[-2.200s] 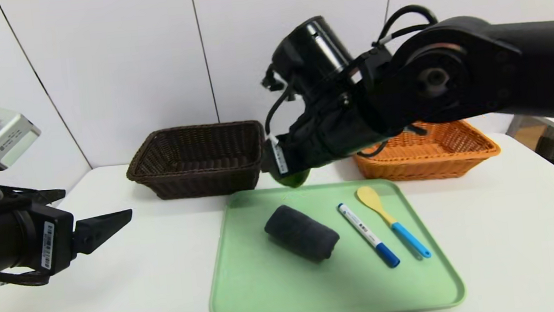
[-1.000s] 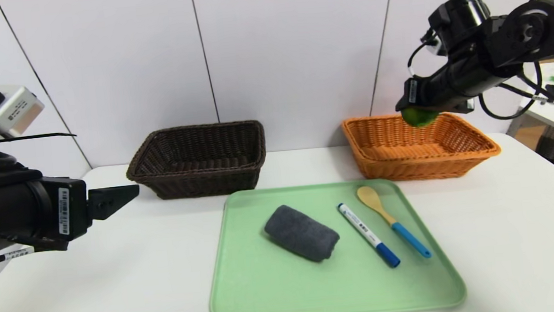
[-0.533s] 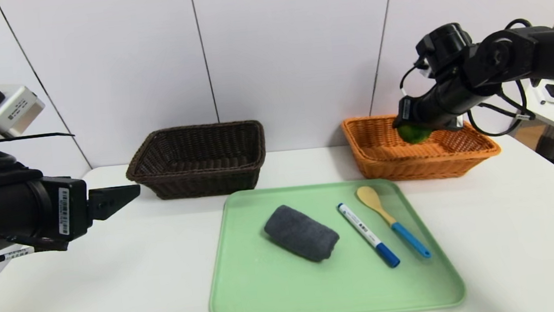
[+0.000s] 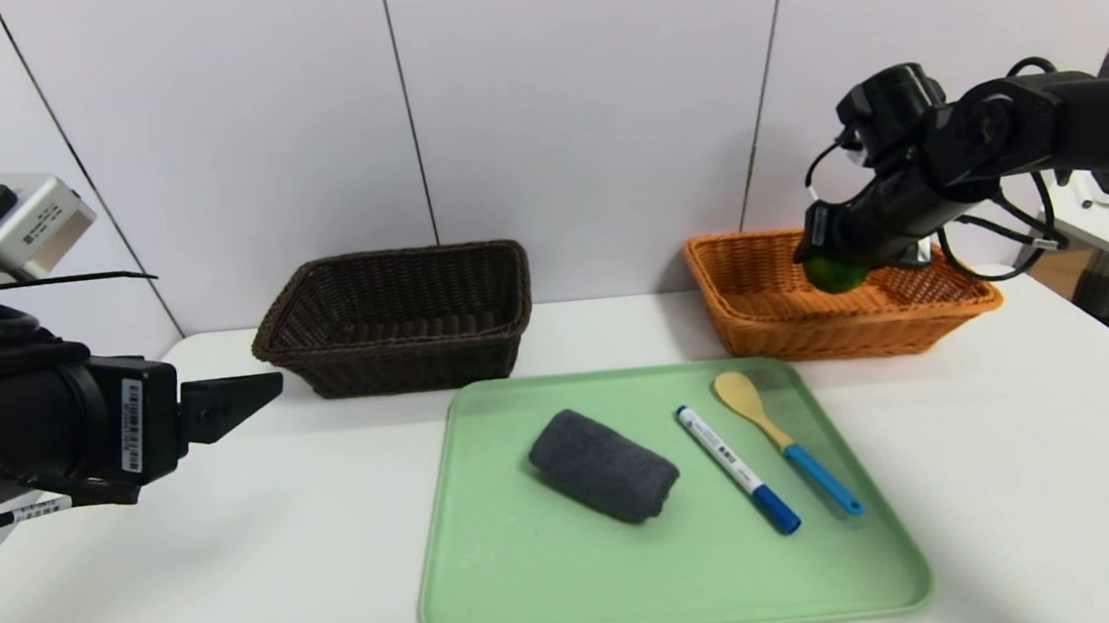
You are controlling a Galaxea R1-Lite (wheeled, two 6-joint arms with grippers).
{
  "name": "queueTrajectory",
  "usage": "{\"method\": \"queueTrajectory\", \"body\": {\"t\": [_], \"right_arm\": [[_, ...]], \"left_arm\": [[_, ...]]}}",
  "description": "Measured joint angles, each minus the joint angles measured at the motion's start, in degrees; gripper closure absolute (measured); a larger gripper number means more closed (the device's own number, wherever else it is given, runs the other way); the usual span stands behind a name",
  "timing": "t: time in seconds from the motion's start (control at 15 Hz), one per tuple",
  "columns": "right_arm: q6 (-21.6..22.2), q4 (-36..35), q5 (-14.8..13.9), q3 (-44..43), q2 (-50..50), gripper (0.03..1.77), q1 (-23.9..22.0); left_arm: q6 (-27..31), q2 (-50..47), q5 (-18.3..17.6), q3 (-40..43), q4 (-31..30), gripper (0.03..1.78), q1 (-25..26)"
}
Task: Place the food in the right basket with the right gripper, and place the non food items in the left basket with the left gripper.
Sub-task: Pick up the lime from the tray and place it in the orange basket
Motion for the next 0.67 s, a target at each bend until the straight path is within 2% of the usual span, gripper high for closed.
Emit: {"method": "queueTrajectory", "body": {"t": [0.67], "right_arm": [[0.0, -2.0, -0.1, 0.0, 3.6, 0.80, -1.3]], "left_arm": [[-0.1, 0.9, 0.0, 0.0, 0.0, 0.12, 0.0]]}}
